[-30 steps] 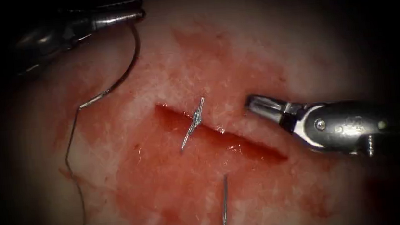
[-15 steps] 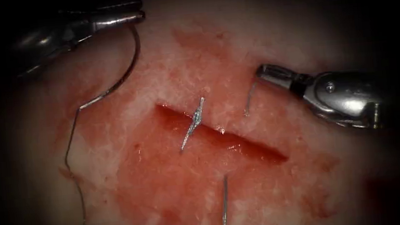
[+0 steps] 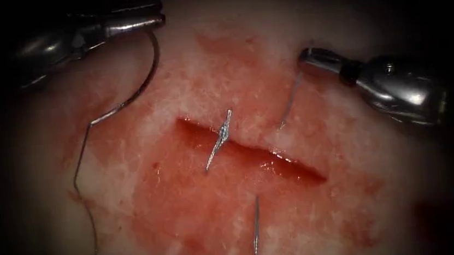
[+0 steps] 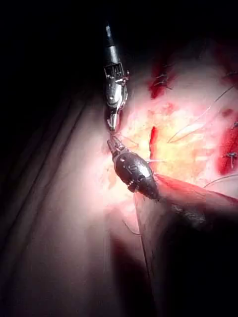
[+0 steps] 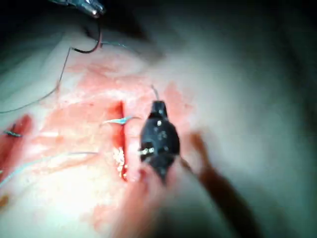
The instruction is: Wound Closure
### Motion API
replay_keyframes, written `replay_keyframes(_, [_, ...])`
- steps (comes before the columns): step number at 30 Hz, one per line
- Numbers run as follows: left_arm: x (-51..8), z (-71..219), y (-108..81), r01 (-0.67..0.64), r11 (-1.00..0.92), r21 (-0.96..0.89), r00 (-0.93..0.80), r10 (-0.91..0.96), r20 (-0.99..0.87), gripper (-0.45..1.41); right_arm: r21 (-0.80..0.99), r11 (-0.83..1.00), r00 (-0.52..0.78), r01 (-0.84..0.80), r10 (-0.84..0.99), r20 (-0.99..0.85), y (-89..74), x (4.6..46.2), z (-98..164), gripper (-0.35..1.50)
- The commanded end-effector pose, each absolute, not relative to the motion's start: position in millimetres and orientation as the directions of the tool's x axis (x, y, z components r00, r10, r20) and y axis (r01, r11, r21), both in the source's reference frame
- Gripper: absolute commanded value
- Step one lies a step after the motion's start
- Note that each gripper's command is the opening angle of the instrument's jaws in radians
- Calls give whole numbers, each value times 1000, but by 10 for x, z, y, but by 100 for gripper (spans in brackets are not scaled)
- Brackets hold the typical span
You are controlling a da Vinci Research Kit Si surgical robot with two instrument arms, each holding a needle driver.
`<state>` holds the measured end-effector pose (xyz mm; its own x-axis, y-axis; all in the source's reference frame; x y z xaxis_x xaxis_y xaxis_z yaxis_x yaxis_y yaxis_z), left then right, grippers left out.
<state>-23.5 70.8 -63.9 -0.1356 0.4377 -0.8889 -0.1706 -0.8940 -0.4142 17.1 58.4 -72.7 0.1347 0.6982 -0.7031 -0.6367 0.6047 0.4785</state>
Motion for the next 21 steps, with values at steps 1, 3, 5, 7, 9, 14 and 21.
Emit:
replay_keyframes(1, [-240,-633,703,-170,-893,-416,-136,439,-888,-35,480,606,134,-635,698,-704,582,178,-723,-35])
replay_keyframes(3, [-240,-632,703,-170,-894,-415,-136,438,-889,-35,479,606,134,-635,697,-705,581,180,-722,-27])
replay_keyframes(5, [-241,-627,703,-174,-895,-410,-144,435,-889,-35,481,602,89,-637,678,-730,581,179,-723,86])
replay_keyframes(7, [-242,-622,705,-177,-894,-412,-150,438,-886,-35,474,594,54,-650,658,-751,580,175,-726,113])
replay_keyframes(9, [-243,-613,709,-184,-896,-405,-162,434,-886,-35,468,591,49,-656,653,-756,579,169,-731,128])
replay_keyframes(14, [-250,-570,732,-215,-896,-388,-213,430,-877,-35,482,596,32,-642,649,-760,571,144,-761,133])
replay_keyframes(21, [-250,-462,733,-284,-845,-453,-268,523,-809,14,454,608,34,-652,621,-783,545,106,-810,133])
